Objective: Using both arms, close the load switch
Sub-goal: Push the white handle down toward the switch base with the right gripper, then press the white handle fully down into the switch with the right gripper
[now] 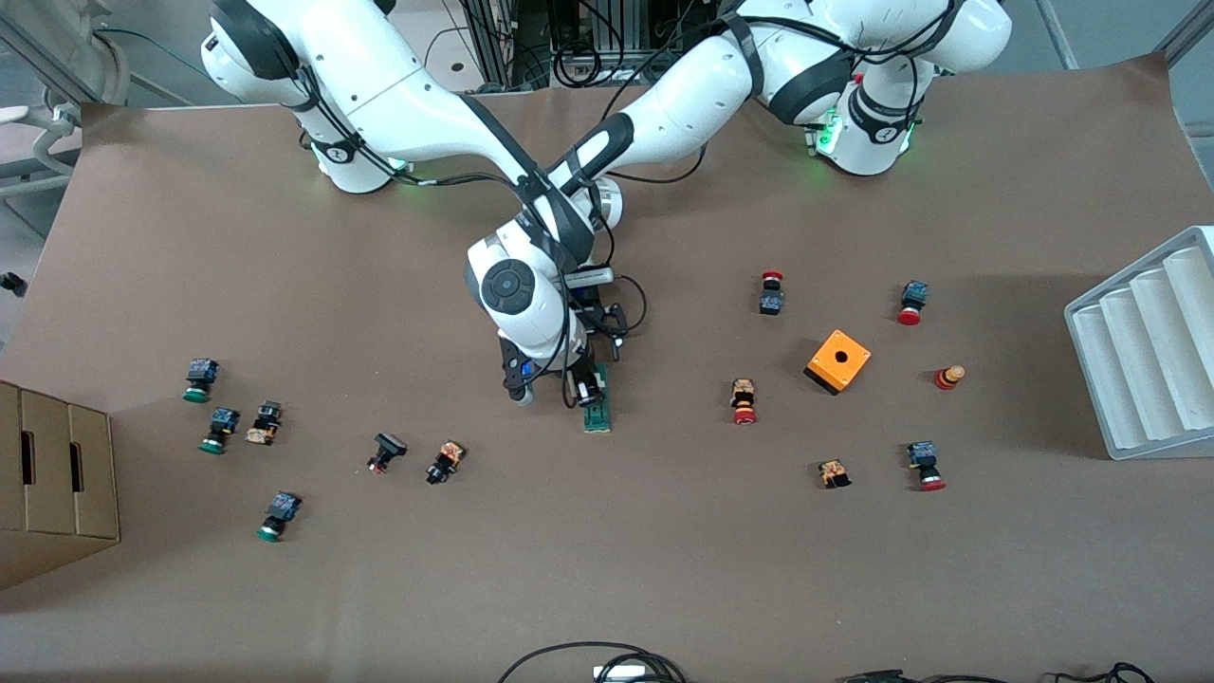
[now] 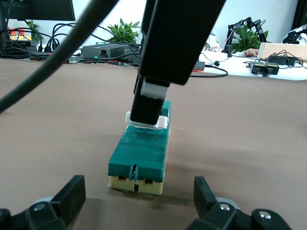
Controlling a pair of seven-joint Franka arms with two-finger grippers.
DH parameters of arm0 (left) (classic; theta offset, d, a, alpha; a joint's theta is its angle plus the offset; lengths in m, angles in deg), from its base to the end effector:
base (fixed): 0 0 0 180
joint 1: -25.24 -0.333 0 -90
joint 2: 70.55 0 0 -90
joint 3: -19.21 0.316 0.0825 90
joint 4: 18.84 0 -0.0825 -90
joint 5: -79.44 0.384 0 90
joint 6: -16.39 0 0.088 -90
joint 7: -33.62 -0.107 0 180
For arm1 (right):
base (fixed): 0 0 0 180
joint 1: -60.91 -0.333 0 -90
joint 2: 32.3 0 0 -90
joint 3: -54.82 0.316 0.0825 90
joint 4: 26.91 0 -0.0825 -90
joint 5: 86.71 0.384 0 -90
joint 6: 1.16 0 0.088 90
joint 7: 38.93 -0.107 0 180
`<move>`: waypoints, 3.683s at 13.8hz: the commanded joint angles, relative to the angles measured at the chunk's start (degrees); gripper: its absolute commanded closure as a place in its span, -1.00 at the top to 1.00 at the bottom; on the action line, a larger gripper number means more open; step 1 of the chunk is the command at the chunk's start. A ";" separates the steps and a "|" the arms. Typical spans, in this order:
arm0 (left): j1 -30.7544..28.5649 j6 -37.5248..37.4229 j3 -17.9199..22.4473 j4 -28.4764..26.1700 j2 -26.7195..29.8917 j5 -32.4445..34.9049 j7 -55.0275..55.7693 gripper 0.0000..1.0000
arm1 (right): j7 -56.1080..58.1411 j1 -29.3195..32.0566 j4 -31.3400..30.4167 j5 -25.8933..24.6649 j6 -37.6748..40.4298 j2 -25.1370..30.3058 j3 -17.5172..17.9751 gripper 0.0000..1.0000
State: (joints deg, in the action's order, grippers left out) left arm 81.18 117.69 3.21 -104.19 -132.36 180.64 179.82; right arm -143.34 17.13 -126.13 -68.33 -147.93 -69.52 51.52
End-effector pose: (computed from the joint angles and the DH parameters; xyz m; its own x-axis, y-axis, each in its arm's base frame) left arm 0.3140 -0.5945 0.0492 0.2741 0.1061 0.9558 0.1917 -0.9800 0.0538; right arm 0.5226 0.4454 0.2241 0.2219 -0.9503 -0.2183 -0.9733 -0.2023 -0.1089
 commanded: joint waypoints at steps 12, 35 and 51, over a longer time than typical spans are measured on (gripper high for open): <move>-0.21 2.67 -1.05 0.89 -4.37 -1.89 3.30 1.00 | 0.26 -1.84 -3.88 1.57 -3.79 1.53 -0.38 0.04; -0.21 2.67 -1.05 0.89 -4.37 -1.89 3.21 1.00 | 0.18 0.54 2.18 3.85 -2.91 -0.49 -0.56 -0.06; -0.21 2.67 -1.05 1.06 -4.37 -1.89 3.21 1.00 | 0.18 1.41 5.52 4.56 -1.86 -1.90 -0.74 -0.24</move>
State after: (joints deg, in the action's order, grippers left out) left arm 81.19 117.66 3.21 -104.17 -132.38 180.64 179.82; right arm -143.44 17.94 -124.16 -65.77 -149.42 -69.48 50.91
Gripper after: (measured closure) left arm 0.000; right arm 0.612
